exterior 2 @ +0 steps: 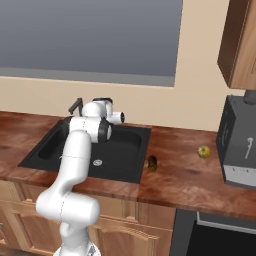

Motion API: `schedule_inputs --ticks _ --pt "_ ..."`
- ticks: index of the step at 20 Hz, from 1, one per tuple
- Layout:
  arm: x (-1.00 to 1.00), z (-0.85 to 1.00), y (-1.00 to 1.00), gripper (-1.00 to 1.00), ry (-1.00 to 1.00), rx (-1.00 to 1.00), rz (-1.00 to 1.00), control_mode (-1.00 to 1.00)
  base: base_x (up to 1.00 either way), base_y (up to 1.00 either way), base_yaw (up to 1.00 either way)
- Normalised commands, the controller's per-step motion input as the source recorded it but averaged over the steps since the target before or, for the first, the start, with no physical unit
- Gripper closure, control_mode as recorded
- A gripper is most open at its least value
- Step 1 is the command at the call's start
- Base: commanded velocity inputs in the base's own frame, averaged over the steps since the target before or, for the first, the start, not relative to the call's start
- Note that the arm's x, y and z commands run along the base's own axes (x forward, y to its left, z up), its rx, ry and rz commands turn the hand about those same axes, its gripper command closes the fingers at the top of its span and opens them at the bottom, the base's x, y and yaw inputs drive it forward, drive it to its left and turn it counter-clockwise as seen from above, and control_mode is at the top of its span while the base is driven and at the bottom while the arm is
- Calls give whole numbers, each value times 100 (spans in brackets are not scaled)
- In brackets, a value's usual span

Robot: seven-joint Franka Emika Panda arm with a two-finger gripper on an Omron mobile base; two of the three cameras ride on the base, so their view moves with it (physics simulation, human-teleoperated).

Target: Turn on the sink faucet. Then move the sweet potato from the counter to the sink. Turn off the sink. Move the vegetable from the sink to the pot next to the stove. Finally move the pot to the rear left burner.

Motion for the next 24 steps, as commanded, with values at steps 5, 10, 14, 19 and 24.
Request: schedule_inputs --ticks 5,10,14,19,24 --pt "15 -17 -60 100 3 0 0 -100 0 0 0" --pt "12 -23 -60 100 2 0 0 -100 0 0 0" --pt "9 -27 -61 100 1 0 0 -100 0 0 0" --pt "8 -32 -62 100 2 0 0 -100 0 0 0" --pt "8 -31 -60 100 3 0 0 -100 0 0 0"
